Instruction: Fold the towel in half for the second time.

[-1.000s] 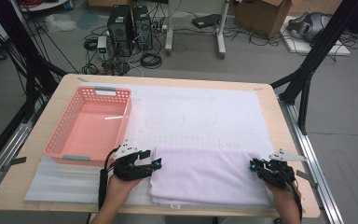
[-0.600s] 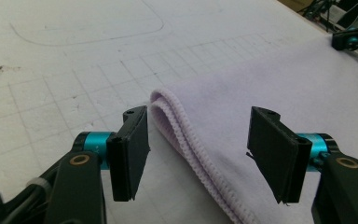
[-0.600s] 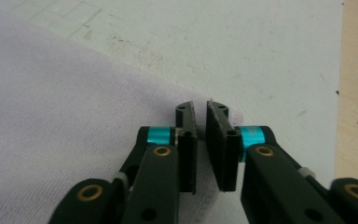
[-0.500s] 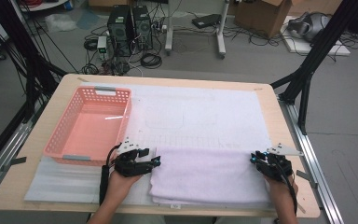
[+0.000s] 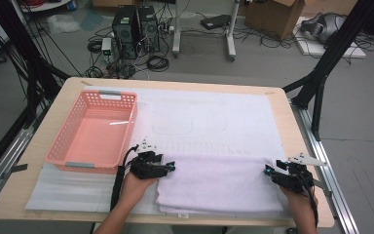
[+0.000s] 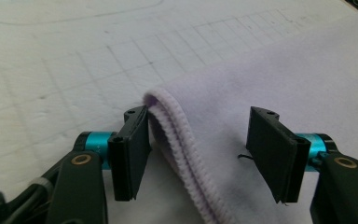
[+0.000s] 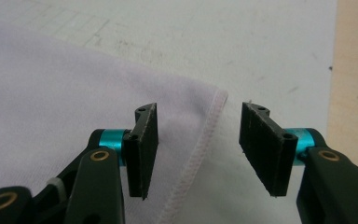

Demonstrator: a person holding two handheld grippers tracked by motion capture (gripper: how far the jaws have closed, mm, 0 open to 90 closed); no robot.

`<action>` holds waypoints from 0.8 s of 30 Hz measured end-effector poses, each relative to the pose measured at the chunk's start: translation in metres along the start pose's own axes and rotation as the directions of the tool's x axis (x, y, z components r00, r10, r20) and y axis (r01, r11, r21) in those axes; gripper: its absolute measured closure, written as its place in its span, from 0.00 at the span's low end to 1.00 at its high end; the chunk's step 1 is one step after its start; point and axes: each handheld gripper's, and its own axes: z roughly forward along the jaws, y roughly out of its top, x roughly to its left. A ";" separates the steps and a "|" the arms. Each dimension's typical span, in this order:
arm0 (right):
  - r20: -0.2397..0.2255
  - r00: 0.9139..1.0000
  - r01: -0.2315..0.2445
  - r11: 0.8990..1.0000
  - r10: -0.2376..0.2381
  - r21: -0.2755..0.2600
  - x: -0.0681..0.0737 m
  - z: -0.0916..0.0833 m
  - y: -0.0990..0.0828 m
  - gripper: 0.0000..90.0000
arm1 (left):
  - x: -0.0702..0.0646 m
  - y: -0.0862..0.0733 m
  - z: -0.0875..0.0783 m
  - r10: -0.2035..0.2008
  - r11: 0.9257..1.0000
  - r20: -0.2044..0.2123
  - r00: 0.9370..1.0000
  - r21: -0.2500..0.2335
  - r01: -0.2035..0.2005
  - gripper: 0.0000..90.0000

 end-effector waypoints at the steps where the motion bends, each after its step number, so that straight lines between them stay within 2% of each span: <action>1: -0.007 1.000 -0.001 1.000 0.001 0.014 -0.001 0.002 -0.001 0.51 | -0.001 0.000 0.001 0.016 1.000 -0.004 1.000 0.006 -0.016 0.46; 2: -0.014 1.000 -0.009 0.999 0.009 0.031 -0.001 0.003 -0.001 0.51 | -0.003 0.000 0.001 0.030 1.000 -0.015 0.999 0.008 -0.030 0.51; 4: -0.040 0.999 -0.027 0.999 0.029 0.038 -0.003 0.006 -0.003 0.52 | -0.005 0.000 0.002 0.067 0.998 -0.004 0.998 0.018 -0.067 0.60; 6: -0.059 0.998 -0.032 0.999 0.034 0.038 -0.005 0.006 -0.004 0.55 | -0.006 0.000 0.003 0.091 0.996 0.028 0.995 0.023 -0.092 0.73; 8: -0.077 0.996 -0.037 0.999 0.039 0.037 -0.005 0.006 -0.004 0.62 | -0.006 0.000 0.003 0.077 0.997 0.045 0.996 0.029 -0.078 0.80; 11: -0.138 0.988 -0.058 0.997 0.065 0.055 -0.006 0.006 -0.002 0.84 | -0.003 0.001 0.003 0.021 0.999 0.062 0.998 0.032 -0.023 0.84; 12: -0.153 0.986 -0.064 0.996 0.073 0.061 -0.006 0.006 -0.001 0.88 | -0.003 0.001 0.003 0.009 1.000 0.056 0.998 0.028 -0.010 0.85; 14: -0.145 0.988 -0.039 0.997 0.048 0.066 -0.004 0.006 0.001 0.91 | -0.003 0.003 0.002 -0.004 1.000 0.032 0.999 0.000 0.004 0.86; 16: -0.136 0.990 -0.032 0.998 0.038 0.046 -0.003 0.005 0.003 0.92 | 0.000 0.006 0.001 -0.037 0.999 0.022 0.999 -0.033 0.038 0.86; 18: -0.131 0.990 -0.044 0.999 0.044 0.001 -0.005 0.004 0.007 0.92 | 0.001 0.014 0.000 -0.026 0.999 0.003 1.000 -0.037 0.027 0.86; 19: -0.125 0.991 -0.045 0.999 0.043 -0.014 -0.004 0.004 0.009 0.92 | 0.001 0.019 -0.001 -0.036 0.998 -0.002 0.999 -0.054 0.036 0.86; 20: -0.115 0.993 -0.037 0.999 0.034 -0.025 -0.004 0.004 0.012 0.92 | 0.002 0.024 -0.002 -0.045 0.996 -0.005 0.999 -0.077 0.044 0.86; 24: -0.090 0.995 -0.042 0.998 0.037 -0.051 -0.005 0.013 0.024 0.92 | 0.011 0.043 0.000 -0.052 0.994 -0.045 0.998 -0.094 0.047 0.86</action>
